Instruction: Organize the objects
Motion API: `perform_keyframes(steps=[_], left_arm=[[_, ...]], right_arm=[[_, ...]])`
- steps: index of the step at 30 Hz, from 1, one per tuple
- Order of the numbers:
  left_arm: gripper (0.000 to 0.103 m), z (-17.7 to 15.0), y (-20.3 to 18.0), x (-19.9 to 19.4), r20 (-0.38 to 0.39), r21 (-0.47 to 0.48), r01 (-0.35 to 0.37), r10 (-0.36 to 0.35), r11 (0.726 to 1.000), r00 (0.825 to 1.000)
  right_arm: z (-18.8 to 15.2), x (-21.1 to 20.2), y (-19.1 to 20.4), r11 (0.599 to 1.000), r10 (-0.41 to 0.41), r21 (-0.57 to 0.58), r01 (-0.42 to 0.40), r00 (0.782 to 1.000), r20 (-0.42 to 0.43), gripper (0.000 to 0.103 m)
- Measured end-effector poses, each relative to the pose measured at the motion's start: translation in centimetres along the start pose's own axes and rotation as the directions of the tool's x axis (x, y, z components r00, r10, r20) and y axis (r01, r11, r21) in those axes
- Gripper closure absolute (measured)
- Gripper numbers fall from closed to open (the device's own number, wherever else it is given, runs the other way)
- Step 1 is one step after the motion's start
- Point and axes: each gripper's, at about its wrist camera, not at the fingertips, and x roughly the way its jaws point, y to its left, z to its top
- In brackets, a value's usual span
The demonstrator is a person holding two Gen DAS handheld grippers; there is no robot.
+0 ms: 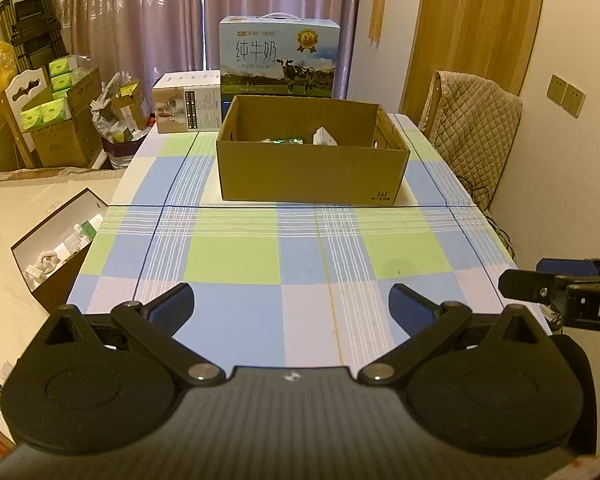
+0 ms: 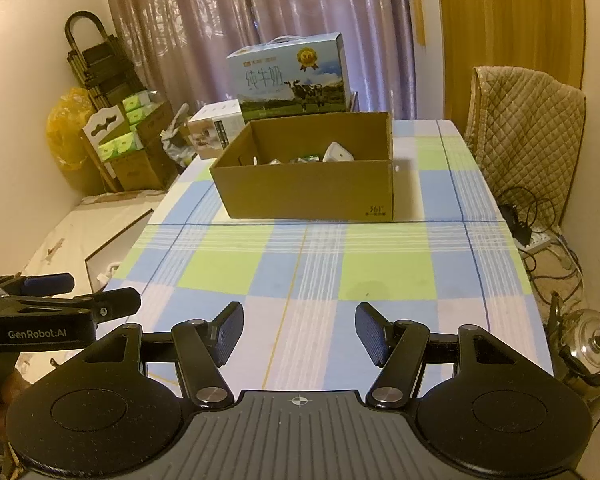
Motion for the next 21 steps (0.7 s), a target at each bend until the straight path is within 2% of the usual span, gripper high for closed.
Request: perform_keyframes(steps=[21], left_arm=[[0.001,-0.18,-0.08,0.43,-0.005,0.0,0.011,-0.011,1.0,1.0]], right_arm=[[-0.34,0.27,0.11,1.0,0.0,0.001,0.0,1.0,-0.007,0.044]])
